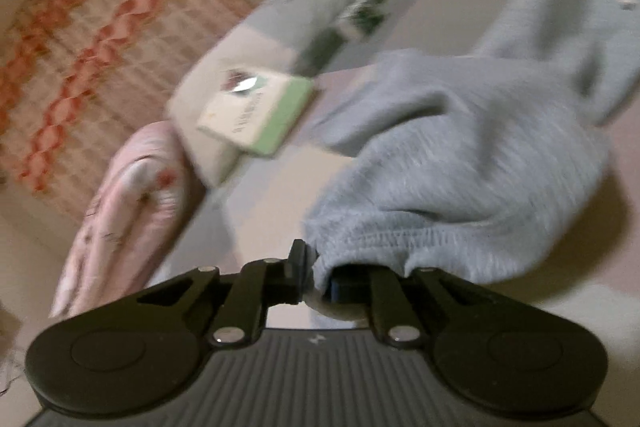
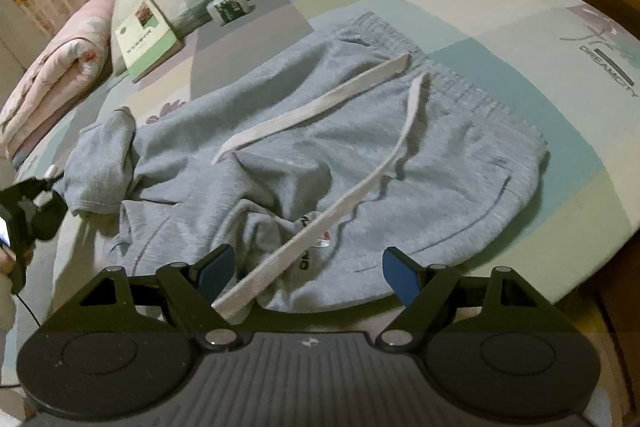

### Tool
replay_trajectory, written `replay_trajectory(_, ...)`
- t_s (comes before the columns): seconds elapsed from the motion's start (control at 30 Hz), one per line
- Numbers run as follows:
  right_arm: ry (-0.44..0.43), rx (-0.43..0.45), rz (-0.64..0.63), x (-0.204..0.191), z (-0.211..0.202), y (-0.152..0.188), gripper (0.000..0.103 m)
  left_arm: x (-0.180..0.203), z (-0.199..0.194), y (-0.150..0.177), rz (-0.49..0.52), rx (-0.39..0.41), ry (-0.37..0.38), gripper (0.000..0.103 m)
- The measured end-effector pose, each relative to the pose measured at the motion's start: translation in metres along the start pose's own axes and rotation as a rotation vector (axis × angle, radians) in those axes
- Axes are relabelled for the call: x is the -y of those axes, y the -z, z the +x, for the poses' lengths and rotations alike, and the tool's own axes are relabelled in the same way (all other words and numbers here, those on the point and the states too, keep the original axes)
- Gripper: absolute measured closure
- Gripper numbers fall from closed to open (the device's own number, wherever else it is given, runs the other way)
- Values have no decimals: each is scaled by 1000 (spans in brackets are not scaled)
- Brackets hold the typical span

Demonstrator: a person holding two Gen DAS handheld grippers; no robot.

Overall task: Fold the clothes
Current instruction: 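Pull the held pant leg along the bed with the left gripper, then release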

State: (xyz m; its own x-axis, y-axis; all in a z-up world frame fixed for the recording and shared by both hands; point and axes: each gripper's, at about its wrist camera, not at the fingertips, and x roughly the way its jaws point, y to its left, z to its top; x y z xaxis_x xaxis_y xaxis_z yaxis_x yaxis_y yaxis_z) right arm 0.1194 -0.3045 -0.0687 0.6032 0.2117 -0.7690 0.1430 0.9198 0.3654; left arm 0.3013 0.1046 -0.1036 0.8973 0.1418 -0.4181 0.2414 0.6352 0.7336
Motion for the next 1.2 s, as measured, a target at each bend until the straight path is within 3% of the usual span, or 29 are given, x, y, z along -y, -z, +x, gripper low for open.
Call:
replay_trajectory(0.2,-96,-4,-1,-11,-1,-5,18,-57,22,9,-67,-67,-146,95)
replay_trajectory(0.37,-171,-18,-25,-24,-1,-8,18,-85,32,17,-92,-111,-214,96)
replay_trajectory(0.7,-183,-21,-107,-49,-1,-12,16,-121,44,46,-162,-202,-297,95)
replay_trajectory(0.83,-182,-26,-105,-50,2,-13,16,-125,49,62,-209,-252,-267,94)
replay_trajectory(0.9,-180,-28,-102,-49,4,-13,16,-123,51,69,-229,-288,-241,86)
replay_trajectory(1.07,-177,-29,-92,-44,6,-13,16,-111,49,86,-278,-352,-155,83)
replay_trajectory(1.2,-176,-23,-72,-35,6,-13,16,-99,41,101,-274,-385,-111,71)
